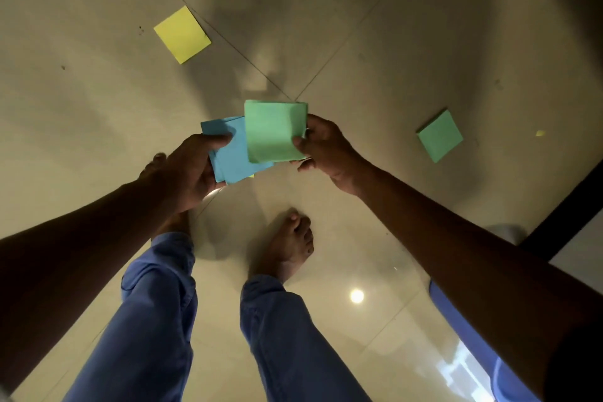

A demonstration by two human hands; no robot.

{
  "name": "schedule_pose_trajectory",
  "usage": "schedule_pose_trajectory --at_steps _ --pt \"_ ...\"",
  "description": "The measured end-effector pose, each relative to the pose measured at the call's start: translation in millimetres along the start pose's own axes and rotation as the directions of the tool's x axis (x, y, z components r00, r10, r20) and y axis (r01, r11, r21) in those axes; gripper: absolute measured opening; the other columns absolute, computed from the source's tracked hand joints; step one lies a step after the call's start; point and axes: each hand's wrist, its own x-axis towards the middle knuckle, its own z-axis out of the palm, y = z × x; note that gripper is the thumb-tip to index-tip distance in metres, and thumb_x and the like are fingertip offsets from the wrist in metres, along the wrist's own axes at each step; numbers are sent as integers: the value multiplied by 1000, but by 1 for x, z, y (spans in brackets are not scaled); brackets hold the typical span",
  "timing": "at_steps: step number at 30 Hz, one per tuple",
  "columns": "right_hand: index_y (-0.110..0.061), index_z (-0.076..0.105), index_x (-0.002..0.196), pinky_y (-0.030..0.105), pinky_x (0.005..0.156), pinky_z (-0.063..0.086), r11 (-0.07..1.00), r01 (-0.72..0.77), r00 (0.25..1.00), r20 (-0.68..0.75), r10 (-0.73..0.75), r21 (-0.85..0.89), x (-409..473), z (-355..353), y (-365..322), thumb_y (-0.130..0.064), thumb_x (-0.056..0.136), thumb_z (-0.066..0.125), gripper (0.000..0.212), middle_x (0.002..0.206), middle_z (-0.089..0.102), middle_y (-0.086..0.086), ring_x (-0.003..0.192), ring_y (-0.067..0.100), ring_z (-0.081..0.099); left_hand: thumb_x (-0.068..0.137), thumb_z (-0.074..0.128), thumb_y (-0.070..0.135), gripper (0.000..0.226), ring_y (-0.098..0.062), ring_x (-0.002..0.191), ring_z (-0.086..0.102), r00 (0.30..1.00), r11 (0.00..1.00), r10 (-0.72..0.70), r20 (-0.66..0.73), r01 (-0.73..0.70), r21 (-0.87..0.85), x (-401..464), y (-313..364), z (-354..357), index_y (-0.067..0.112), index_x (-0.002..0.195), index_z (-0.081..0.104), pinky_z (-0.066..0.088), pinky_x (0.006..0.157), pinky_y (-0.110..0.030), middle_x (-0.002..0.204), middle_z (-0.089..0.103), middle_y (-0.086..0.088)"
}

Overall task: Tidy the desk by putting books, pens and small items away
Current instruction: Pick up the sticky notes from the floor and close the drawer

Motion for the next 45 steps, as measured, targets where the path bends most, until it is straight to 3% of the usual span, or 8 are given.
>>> schedule_pose_trajectory --at_steps 5,8,14,18,24,29,38,45 --pt "-14 61 128 36 65 61 974 21 992 -117 -49 -225 -1 29 12 -9 97 61 31 104 67 7 87 25 70 106 44 31 40 -27 114 66 996 997 28 80 -22 -79 -9 0 7 20 140 59 50 100 -44 134 68 -8" --pt "-15 62 130 42 83 59 936 32 967 -227 -119 -352 -4 41 20 -15 92 65 38 103 73 8 93 28 71 100 57 28 39 -28 110 69 999 997 30 39 -28 -65 -9 -7 15 16 137 60 56 92 -43 130 69 -11" --pt "-18 62 136 33 80 50 725 190 932 -109 -344 -662 -19 44 31 -36 99 61 42 105 70 6 97 21 65 95 68 14 27 -25 96 71 997 998 63 -54 -63 -1 0 -27 25 15 122 66 58 74 -37 109 74 -9" --pt "-18 63 135 36 81 52 562 118 922 -119 -367 -819 -15 10 50 -52 106 40 50 120 71 7 104 26 69 96 67 12 16 -24 96 69 996 998 65 -67 -64 11 4 -33 27 19 111 67 57 80 -40 107 72 -7" --pt "-9 63 122 38 82 53 531 -249 887 -411 -211 -810 -3 -105 99 -44 104 48 42 113 70 15 104 34 67 98 64 11 30 -19 91 70 998 998 52 -23 -51 43 9 -44 37 16 128 65 61 62 -29 108 71 -6" --pt "0 49 138 42 92 51 512 -507 775 -627 -83 -694 -5 -183 118 -38 103 53 52 132 57 26 118 40 59 97 67 14 35 -24 103 68 1000 998 28 -1 -28 51 22 -61 50 19 132 65 56 81 -39 114 71 -4" --pt "5 18 158 44 119 29 509 -466 816 -574 -69 -724 23 -246 107 -22 96 69 85 155 35 28 144 43 35 99 64 11 31 -21 97 70 999 995 14 45 -18 94 28 -78 61 14 130 64 61 71 -31 109 72 -6" --pt "-3 6 160 61 119 22 293 -627 765 -642 56 -722 39 -240 95 -50 85 79 115 162 14 32 150 51 16 99 64 12 31 -26 108 66 1000 995 0 10 -1 101 31 -74 53 16 130 64 54 93 -48 117 70 -9"
